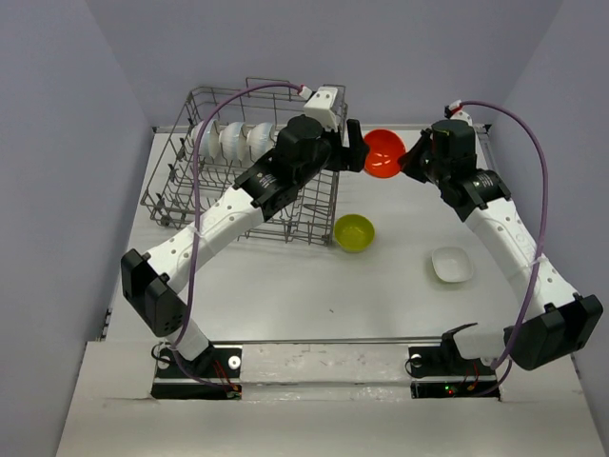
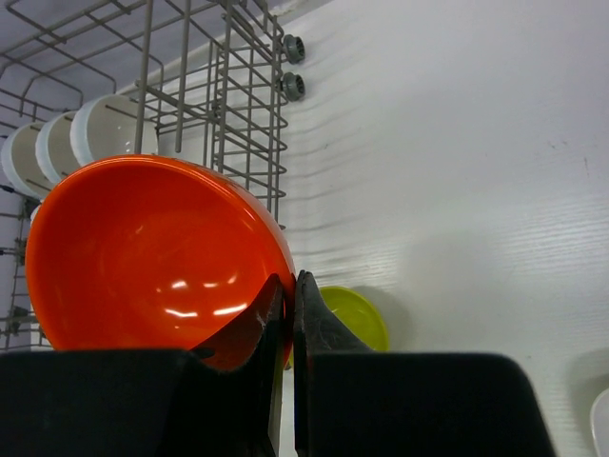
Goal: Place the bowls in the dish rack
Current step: Pass from the right arm to the left
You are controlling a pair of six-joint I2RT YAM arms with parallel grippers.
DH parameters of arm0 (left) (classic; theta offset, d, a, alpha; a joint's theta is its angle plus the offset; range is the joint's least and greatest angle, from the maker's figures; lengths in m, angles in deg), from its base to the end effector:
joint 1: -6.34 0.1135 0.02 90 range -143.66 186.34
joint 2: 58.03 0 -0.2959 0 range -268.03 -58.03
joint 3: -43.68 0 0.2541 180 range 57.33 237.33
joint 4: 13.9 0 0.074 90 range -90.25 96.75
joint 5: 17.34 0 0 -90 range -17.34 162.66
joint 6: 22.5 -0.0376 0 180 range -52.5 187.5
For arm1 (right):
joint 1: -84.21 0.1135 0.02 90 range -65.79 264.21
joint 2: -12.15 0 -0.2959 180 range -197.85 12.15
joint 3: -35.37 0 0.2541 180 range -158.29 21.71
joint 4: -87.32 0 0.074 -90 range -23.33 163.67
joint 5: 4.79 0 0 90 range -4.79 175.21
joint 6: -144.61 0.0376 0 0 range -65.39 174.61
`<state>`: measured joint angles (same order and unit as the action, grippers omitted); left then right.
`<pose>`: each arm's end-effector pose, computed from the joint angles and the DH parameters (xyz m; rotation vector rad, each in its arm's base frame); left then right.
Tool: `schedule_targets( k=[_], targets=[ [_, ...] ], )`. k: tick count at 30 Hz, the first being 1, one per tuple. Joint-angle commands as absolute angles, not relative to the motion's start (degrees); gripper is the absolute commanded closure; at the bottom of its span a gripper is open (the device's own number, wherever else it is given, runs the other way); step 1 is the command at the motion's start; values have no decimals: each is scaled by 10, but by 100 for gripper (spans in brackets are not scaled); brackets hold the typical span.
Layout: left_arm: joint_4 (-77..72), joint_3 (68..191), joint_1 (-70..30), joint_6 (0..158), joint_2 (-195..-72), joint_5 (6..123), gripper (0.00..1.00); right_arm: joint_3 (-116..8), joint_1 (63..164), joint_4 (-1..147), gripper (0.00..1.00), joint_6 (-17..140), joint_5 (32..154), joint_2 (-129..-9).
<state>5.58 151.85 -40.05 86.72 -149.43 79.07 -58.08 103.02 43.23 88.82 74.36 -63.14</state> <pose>0.2664 -0.2735 0.4774 0.3063 1.6483 -0.7863 0.2731 0.0855 0.4304 0.3922 1.9991 0.3951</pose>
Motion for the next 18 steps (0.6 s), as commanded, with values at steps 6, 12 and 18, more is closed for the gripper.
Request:
schedule_targets(
  k=[6, 12, 18],
  targets=[
    [41, 1525, -400, 867, -1508, 788, 16, -634, 1054, 472, 99, 885, 726, -633],
    [49, 1537, -399, 863, -1522, 796, 22, -646, 1064, 469, 99, 887, 720, -639],
    [55, 1550, -399, 860, -1529, 819, 28, -653, 1082, 467, 99, 887, 711, -645]
  ],
)
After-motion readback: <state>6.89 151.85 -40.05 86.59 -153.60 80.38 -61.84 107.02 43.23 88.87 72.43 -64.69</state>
